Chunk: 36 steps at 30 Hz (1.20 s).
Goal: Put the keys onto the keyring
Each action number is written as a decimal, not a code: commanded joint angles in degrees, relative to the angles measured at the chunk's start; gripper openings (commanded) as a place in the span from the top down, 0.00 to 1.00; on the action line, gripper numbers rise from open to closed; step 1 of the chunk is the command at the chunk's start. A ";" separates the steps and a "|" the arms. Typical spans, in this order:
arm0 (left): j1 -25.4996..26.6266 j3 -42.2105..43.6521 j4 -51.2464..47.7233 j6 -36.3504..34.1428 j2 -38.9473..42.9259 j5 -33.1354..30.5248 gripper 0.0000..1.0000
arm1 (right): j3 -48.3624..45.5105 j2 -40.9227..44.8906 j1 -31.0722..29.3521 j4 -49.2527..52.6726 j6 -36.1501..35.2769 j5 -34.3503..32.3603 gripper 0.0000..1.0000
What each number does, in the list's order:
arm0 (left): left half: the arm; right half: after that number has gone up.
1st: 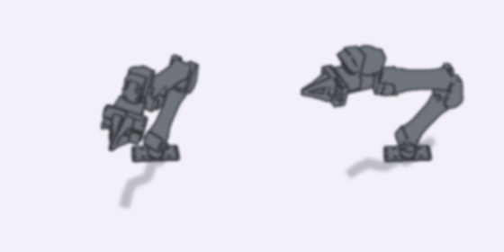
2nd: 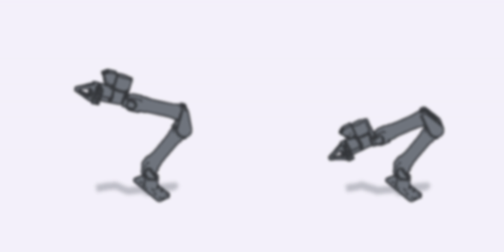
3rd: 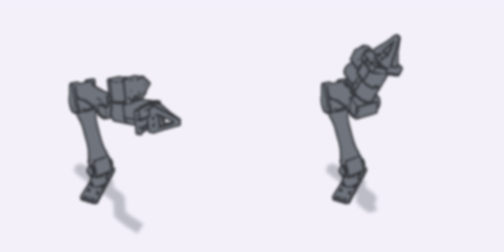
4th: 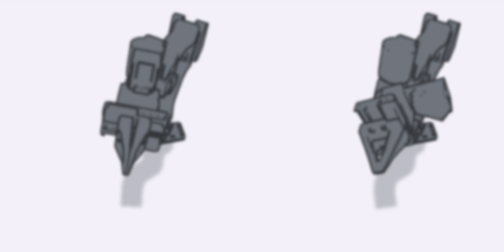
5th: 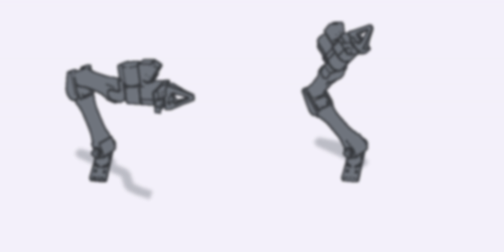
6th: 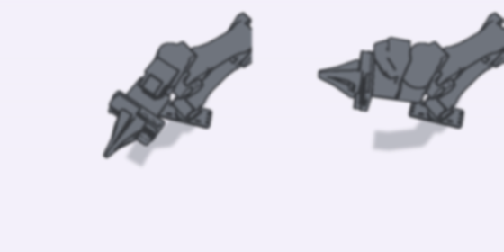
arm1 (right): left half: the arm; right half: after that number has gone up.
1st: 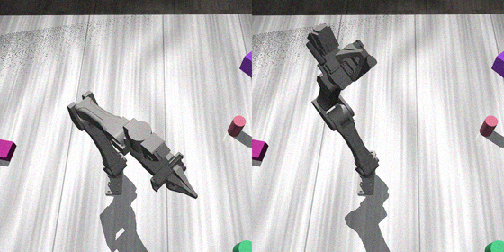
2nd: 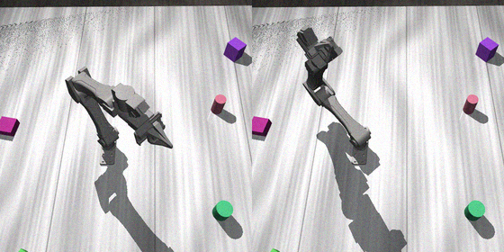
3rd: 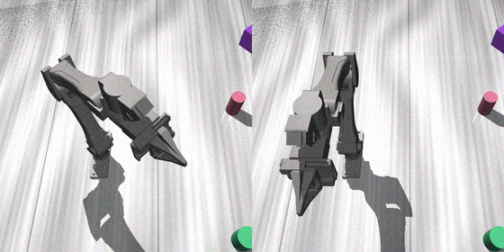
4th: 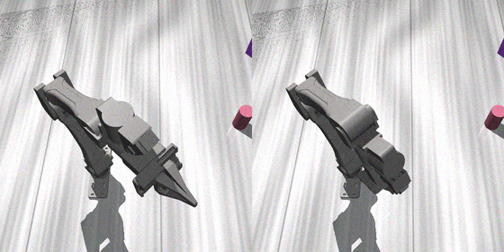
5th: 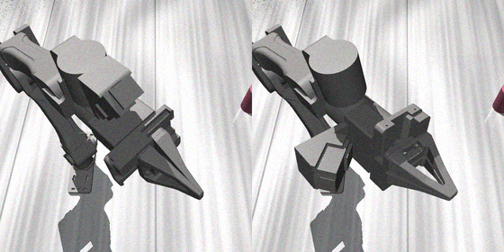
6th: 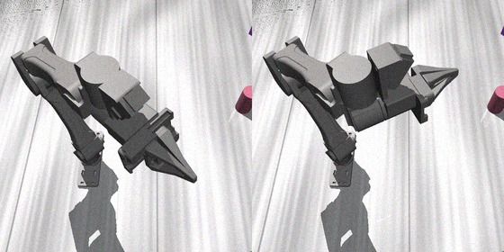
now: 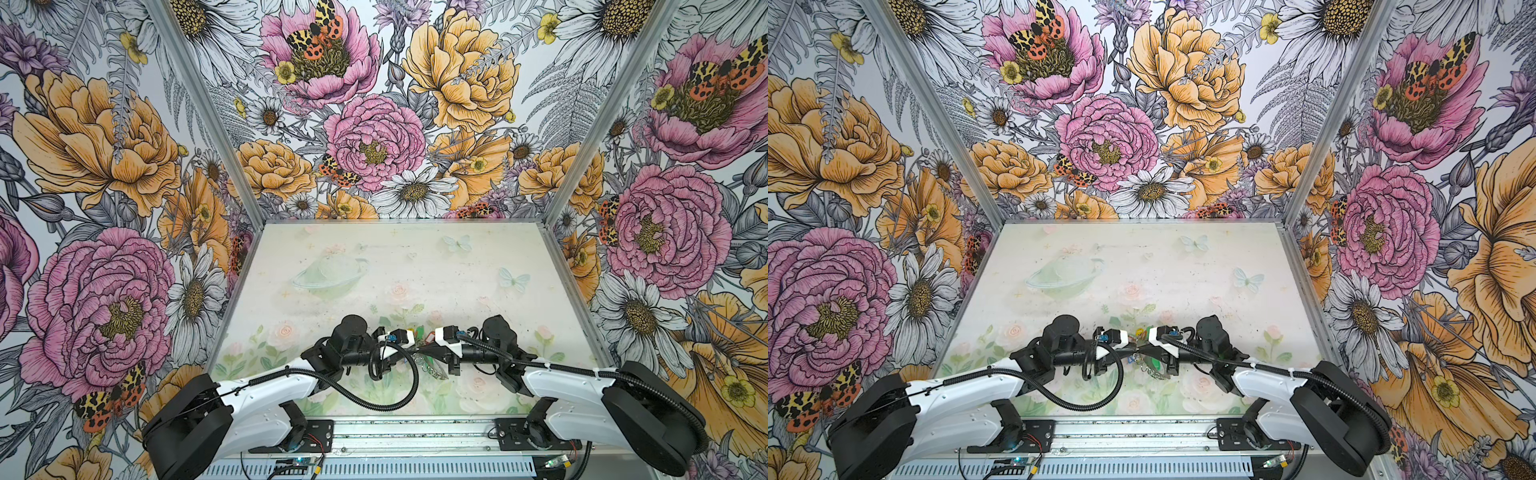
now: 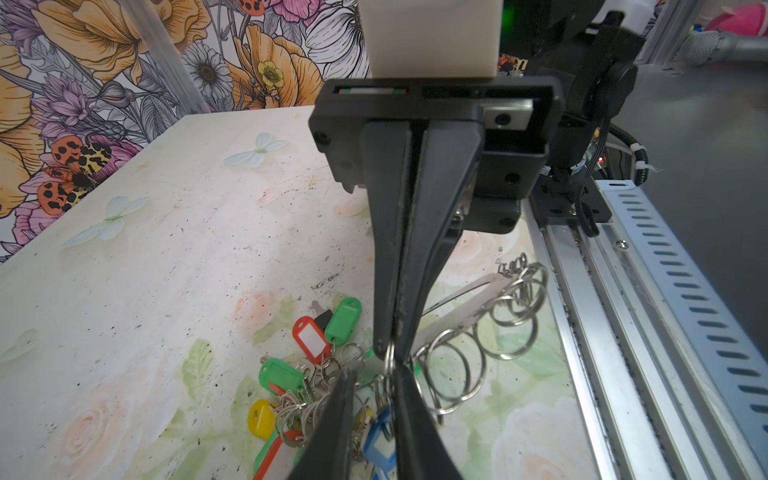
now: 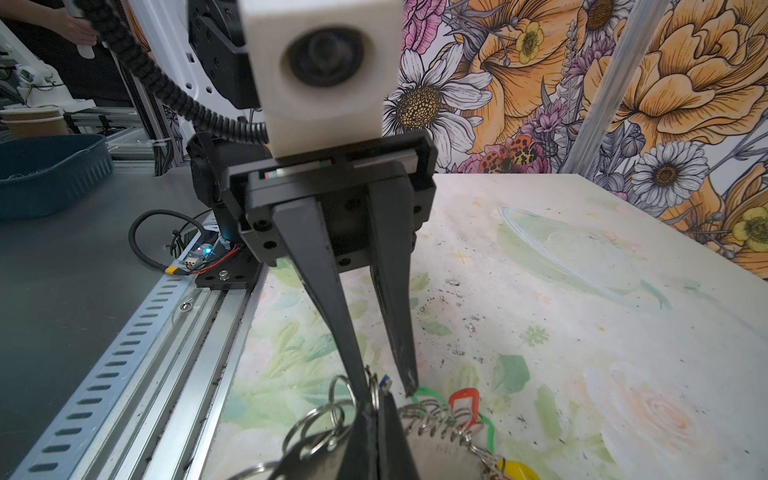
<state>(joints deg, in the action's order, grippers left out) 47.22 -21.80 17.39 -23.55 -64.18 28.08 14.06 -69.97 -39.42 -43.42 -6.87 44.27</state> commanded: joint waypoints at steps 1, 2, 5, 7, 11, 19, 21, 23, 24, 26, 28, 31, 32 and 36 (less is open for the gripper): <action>-0.48 0.09 1.11 0.66 -0.86 -0.27 0.88 | 0.72 -0.90 -0.68 -9.11 0.80 3.12 1.00; -0.52 0.01 1.09 0.78 -0.93 -0.53 0.91 | 0.98 -1.20 -0.80 -7.75 -0.01 2.88 1.00; -0.60 -0.25 0.41 0.52 -0.85 -1.50 1.00 | 1.92 0.46 -0.84 0.41 -3.91 0.69 1.00; -0.55 -0.35 0.25 0.37 -0.86 -2.04 1.00 | 3.65 3.62 -1.00 11.26 -8.13 -1.95 0.94; -0.48 -0.38 0.01 -0.23 -0.43 -4.11 1.00 | 9.27 9.91 -1.90 34.01 -15.05 -9.74 0.84; -0.38 0.00 -0.47 -0.79 0.93 -4.12 1.00 | 15.38 9.54 -4.44 46.40 -15.60 -15.88 0.83; -0.44 0.09 -0.44 -0.88 1.27 -3.99 1.00 | 15.45 9.36 -4.41 46.41 -15.67 -15.72 0.83; -0.37 0.18 -0.48 -0.87 1.42 -3.63 1.00 | 15.94 8.94 -4.52 46.41 -15.77 -15.00 0.83; -0.37 0.18 -0.42 -0.88 1.43 -3.18 1.00 | 16.16 8.63 -4.60 46.41 -15.63 -14.67 0.83; -0.32 0.18 -0.43 -0.87 1.26 -2.38 1.00 | 16.58 8.13 -4.74 46.32 -15.70 -14.30 0.84; -0.28 0.18 -0.42 -0.88 1.18 -1.46 1.00 | 16.77 7.80 -4.87 46.24 -15.87 -14.34 0.84; -0.29 0.18 -0.43 -0.76 1.21 -0.38 1.00 | 16.72 7.40 -4.95 45.35 -15.69 -14.12 0.84; -0.24 0.24 -0.47 -0.79 1.15 0.14 1.00 | 16.54 7.40 -4.92 44.59 -15.55 -13.95 0.84; -0.29 0.09 -0.63 -0.65 0.77 1.01 1.00 | 16.60 6.46 -4.94 42.83 -14.95 -13.62 0.84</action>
<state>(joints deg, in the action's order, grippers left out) 47.05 -21.80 14.98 -23.14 -64.16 26.37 29.10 -62.76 -43.97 1.48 -22.09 30.17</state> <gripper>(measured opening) 0.052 0.161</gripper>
